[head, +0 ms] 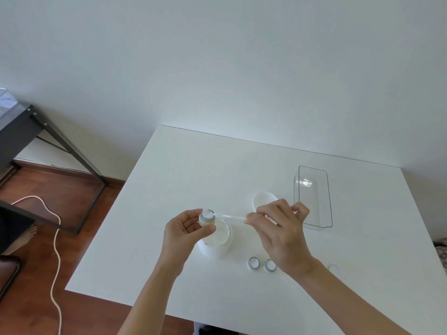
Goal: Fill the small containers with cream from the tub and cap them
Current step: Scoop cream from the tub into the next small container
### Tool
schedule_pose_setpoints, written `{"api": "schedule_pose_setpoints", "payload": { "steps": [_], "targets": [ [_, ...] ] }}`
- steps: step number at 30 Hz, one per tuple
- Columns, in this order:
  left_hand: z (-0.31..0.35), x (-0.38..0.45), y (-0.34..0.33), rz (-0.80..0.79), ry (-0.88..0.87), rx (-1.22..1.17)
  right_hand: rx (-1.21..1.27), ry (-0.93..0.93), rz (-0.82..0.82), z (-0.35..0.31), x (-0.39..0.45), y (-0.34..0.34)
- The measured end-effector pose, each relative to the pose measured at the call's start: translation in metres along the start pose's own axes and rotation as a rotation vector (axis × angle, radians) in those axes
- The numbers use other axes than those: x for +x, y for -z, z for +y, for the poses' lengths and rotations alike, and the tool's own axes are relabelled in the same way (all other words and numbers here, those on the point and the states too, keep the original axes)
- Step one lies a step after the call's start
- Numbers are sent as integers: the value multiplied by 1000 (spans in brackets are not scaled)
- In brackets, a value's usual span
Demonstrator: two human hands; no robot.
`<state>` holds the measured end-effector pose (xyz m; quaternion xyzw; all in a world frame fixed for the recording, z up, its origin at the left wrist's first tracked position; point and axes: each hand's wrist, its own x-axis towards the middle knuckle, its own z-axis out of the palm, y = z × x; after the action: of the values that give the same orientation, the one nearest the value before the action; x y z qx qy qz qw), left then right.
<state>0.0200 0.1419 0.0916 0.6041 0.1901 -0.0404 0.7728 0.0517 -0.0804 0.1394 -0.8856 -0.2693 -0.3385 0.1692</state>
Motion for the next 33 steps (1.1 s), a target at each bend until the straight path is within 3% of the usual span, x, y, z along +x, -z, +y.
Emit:
{"api": "schedule_pose_setpoints", "payload": {
  "steps": [2, 7, 11, 21, 26, 29, 33],
  "targets": [
    [-1, 0, 2, 16, -6, 20, 135, -232, -94, -3, -2, 0],
    [-5, 0, 9, 61, -17, 51, 450, -873, -539, -9, -9, -19],
    [-7, -1, 12, 70, -18, 71, 480, -1061, -756, -16, -12, -42],
    [-8, -4, 16, 79, -26, 102, 355, -913, -674, 0, -8, -37],
    [-6, -5, 15, 74, -26, 101, 440, -826, -602, 8, -7, -22],
    [-6, -6, 14, 72, -25, 103, 529, -632, -613, 1, -4, -18],
    [-6, -8, 15, 74, -22, 108, 409, -245, -736, -4, -5, -26]
  ]
}}
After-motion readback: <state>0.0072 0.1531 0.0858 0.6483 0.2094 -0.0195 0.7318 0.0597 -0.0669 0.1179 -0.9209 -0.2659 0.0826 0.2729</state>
